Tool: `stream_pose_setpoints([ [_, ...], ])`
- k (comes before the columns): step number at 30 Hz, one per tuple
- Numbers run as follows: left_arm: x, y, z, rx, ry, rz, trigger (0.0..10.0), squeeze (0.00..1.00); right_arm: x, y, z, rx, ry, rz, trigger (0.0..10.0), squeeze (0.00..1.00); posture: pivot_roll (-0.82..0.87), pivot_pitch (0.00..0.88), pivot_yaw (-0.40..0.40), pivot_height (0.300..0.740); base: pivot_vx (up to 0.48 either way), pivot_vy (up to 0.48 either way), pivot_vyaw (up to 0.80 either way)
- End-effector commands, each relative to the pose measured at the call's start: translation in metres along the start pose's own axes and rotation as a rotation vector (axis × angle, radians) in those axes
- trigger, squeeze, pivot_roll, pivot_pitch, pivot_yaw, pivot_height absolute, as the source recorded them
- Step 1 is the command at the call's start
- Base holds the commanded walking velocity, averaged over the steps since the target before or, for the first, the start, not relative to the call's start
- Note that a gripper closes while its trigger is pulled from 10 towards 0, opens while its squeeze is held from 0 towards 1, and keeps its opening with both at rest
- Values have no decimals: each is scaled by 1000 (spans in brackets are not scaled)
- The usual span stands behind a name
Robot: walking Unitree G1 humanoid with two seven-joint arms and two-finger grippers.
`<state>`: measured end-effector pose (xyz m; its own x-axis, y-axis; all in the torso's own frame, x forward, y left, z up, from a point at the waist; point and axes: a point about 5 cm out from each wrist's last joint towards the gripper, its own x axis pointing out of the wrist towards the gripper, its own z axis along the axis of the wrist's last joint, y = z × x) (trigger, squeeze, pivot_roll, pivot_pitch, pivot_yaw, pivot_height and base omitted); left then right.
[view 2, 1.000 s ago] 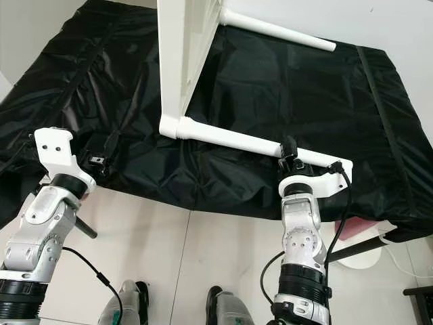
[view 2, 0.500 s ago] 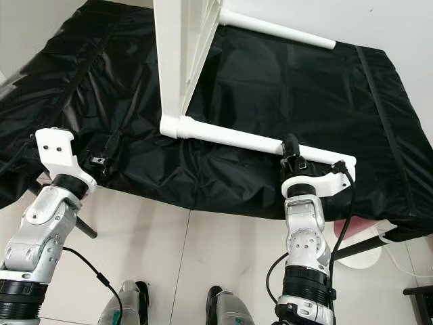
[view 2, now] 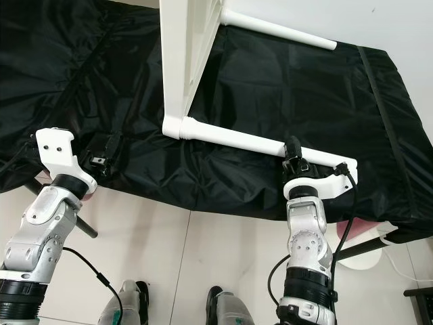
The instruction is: Building children table
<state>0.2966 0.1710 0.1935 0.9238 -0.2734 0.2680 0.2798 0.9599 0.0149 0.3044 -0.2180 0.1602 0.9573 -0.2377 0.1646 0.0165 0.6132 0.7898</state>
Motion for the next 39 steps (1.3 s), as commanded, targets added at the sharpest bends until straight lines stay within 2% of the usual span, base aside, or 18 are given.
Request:
stream_pose_setpoints([
  [1,-3,-7,-7,-3,34,-138,10000,0,-3,-3,5,-22,-29,-19,10000,0,167,171,-58,740,0,0,0],
  [19,-4,-8,-8,-7,37,-152,10000,0,-7,-6,15,-81,-37,-44,10000,0,157,160,-59,740,0,0,0],
  [22,-3,-9,-8,-4,37,-165,10000,0,-7,-2,22,-161,-57,-22,10000,0,150,160,-55,740,0,0,0],
  [23,-3,-9,-8,-4,37,-165,10000,0,-7,-2,22,-161,-57,-22,10000,0,150,160,-55,740,0,0,0],
  [26,-2,-9,-9,8,36,-170,10000,0,-8,15,34,-415,-119,74,10000,0,141,167,-49,740,0,0,0],
  [27,-2,-9,-9,8,36,-170,10000,0,-8,15,34,-415,-119,74,10000,0,141,167,-49,740,0,0,0],
  [29,0,-8,-9,9,31,-156,10000,0,-14,29,34,-620,-159,179,10000,0,135,168,-41,740,0,0,0],
  [30,0,-8,-9,9,31,-156,10000,0,-14,29,34,-620,-159,179,10000,0,135,168,-41,740,0,0,0],
  [31,0,-7,-9,7,30,-152,10000,0,-16,33,33,-674,-164,210,10000,0,133,169,-41,740,0,0,0],
  [34,2,-9,-9,3,25,-147,10000,0,-19,32,27,-728,-148,229,10000,0,131,169,-39,740,0,0,0],
  [39,5,-10,-7,6,7,-135,10000,0,-20,34,25,-750,-143,243,10000,0,128,168,-37,740,0,0,0],
])
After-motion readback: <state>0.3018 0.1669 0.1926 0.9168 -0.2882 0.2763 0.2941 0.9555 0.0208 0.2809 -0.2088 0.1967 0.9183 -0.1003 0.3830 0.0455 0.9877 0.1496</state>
